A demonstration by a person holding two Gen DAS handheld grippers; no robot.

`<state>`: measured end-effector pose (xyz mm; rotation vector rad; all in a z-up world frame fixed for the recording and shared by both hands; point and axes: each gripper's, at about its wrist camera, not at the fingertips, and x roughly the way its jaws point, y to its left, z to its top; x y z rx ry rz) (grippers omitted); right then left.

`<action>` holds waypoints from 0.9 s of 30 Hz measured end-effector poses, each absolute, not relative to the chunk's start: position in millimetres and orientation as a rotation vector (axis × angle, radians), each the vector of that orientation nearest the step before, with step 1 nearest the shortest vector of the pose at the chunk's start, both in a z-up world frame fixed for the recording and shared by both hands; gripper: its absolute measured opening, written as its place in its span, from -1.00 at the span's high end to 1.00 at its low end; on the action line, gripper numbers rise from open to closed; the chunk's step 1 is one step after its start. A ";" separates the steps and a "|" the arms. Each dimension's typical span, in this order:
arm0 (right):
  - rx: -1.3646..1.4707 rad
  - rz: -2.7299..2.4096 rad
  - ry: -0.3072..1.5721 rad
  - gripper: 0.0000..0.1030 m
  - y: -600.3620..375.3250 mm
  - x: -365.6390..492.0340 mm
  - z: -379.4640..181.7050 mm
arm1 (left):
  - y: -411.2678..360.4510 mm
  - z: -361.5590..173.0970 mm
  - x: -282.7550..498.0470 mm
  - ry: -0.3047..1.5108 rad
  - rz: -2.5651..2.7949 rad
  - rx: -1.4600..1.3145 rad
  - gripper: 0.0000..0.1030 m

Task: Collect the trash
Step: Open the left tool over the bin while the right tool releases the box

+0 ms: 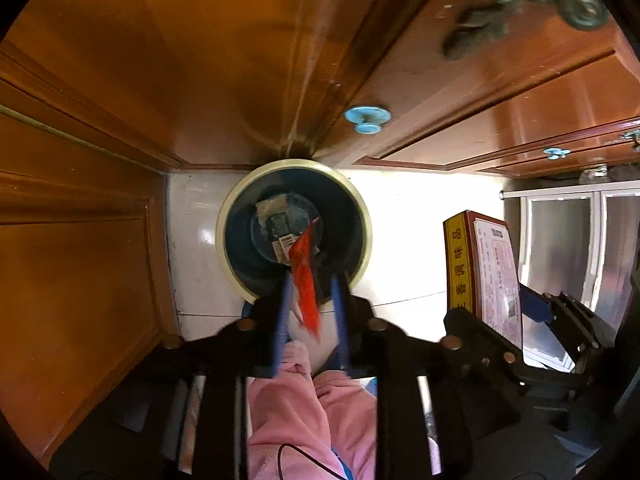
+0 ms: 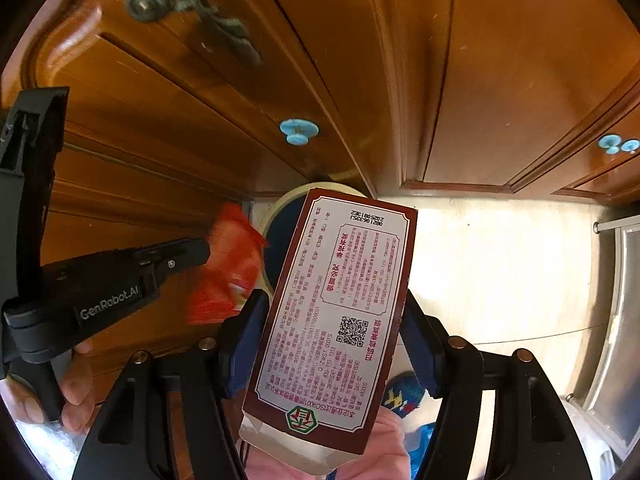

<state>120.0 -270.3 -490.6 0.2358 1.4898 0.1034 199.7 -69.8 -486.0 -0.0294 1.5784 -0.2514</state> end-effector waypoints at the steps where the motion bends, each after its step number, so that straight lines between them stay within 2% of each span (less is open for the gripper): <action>1: 0.230 0.106 1.496 -0.25 -268.8 122.7 -494.3 | -68.1 -488.9 201.0 1.580 -0.248 -0.031 0.56; 16: 0.190 0.115 1.614 -0.31 -233.4 153.4 -528.7 | -16.0 -488.5 182.0 1.584 -0.130 -0.109 0.53; 20: 0.198 0.113 1.617 -0.39 -225.5 158.8 -534.1 | -2.1 -477.2 180.5 1.560 -0.102 -0.119 0.53; 23: 0.207 0.116 1.610 -0.60 -223.3 160.9 -529.9 | 7.3 -464.9 179.9 1.546 -0.084 -0.125 0.53; 27: 0.191 0.117 1.599 -0.60 -219.1 162.2 -525.2 | 16.5 -455.7 180.1 1.533 -0.073 -0.153 0.53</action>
